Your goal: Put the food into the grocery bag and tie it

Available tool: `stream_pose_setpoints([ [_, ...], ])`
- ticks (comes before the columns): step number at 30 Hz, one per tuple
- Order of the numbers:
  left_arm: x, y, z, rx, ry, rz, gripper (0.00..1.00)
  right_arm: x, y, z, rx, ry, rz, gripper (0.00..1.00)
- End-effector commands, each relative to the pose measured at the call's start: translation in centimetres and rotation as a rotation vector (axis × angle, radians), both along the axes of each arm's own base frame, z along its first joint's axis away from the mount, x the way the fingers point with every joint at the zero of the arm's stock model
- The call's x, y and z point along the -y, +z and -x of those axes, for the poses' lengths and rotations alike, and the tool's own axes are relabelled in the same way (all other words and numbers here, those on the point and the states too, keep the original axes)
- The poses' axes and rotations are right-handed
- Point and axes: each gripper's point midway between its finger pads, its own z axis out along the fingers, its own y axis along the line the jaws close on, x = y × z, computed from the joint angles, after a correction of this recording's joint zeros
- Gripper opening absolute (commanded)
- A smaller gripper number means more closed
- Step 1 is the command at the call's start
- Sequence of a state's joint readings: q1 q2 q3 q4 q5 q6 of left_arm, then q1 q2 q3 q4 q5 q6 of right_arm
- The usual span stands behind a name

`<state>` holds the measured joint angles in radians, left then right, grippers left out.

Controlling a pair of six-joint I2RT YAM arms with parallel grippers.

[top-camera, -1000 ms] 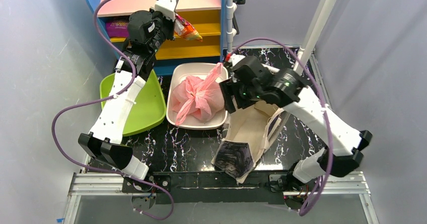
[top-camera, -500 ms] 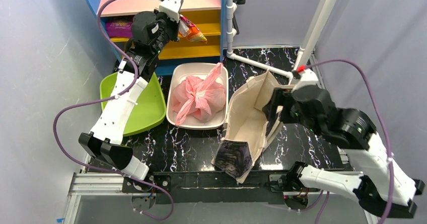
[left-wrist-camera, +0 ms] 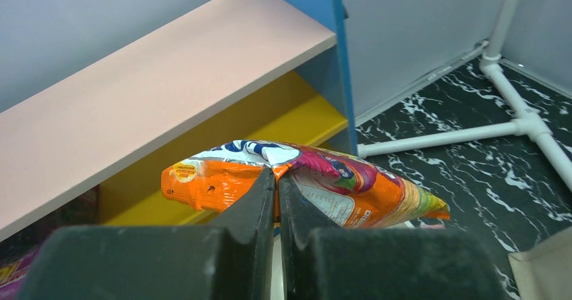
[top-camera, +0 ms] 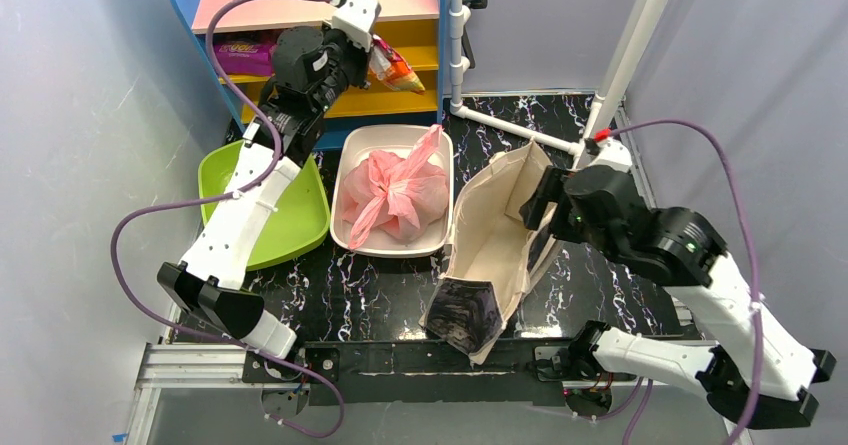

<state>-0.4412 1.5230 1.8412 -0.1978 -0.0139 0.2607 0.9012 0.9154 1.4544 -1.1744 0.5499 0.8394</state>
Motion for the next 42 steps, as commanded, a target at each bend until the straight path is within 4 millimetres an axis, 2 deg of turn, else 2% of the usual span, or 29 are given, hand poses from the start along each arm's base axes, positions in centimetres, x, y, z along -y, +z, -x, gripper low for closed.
stream_pose_setpoints([
  [1, 1.7, 5.8, 4.5, 0.129, -0.118, 0.061, 0.00, -0.5, -0.8, -1.1, -0.034, -0.066, -0.009, 0.83],
  [3, 2.4, 6.5, 5.7, 0.153, -0.154, 0.071, 0.00, -1.0, -1.1, -1.2, -0.039, -0.064, -0.032, 0.82],
  [8, 4.2, 7.6, 8.4, 0.165, -0.255, 0.105, 0.00, -1.2, -2.3, -1.4, -0.048, -0.065, -0.031, 0.48],
  [11, 6.2, 7.9, 11.0, 0.173, -0.406, 0.112, 0.00, -1.2, -2.9, -1.1, -0.070, -0.059, -0.023, 0.42],
  [12, 6.6, 7.9, 11.8, 0.177, -0.444, 0.110, 0.00, -1.2, -3.0, -1.0, -0.079, -0.057, -0.019, 0.43],
  [13, 7.0, 8.0, 12.4, 0.180, -0.473, 0.108, 0.00, -1.0, -2.9, -0.8, -0.082, -0.056, -0.017, 0.47],
  [16, 7.8, 8.0, 13.3, 0.182, -0.512, 0.106, 0.00, -0.2, -1.9, -0.3, -0.075, -0.062, -0.018, 0.71],
  [18, 8.1, 7.9, 13.5, 0.180, -0.525, 0.104, 0.00, 0.2, -1.0, 0.0, -0.064, -0.060, -0.029, 0.76],
  [21, 8.5, 7.6, 13.5, 0.175, -0.530, 0.097, 0.00, 1.3, 0.2, 0.4, -0.047, -0.098, -0.051, 0.79],
  [24, 8.9, 7.4, 13.7, 0.174, -0.537, 0.090, 0.00, 1.5, 0.4, 0.5, -0.042, -0.113, -0.075, 0.81],
  [32, 9.9, 7.0, 14.6, 0.165, -0.588, 0.076, 0.00, -2.2, -2.8, 0.1, -0.156, -0.051, -0.101, 0.85],
  [36, 11.0, 6.8, 15.7, 0.158, -0.646, 0.071, 0.00, -2.8, -3.9, -0.1, -0.179, -0.054, -0.095, 0.86],
  [37, 11.3, 6.6, 16.0, 0.155, -0.667, 0.070, 0.00, -2.7, -4.0, -0.3, -0.173, -0.060, -0.092, 0.84],
  [39, 12.1, 6.2, 16.7, 0.142, -0.713, 0.062, 0.00, -2.6, -3.9, -0.4, -0.159, -0.061, -0.083, 0.63],
  [42, 13.3, 5.3, 18.0, 0.116, -0.797, 0.046, 0.00, -1.8, -3.6, -0.6, -0.136, -0.078, -0.057, 0.17],
])
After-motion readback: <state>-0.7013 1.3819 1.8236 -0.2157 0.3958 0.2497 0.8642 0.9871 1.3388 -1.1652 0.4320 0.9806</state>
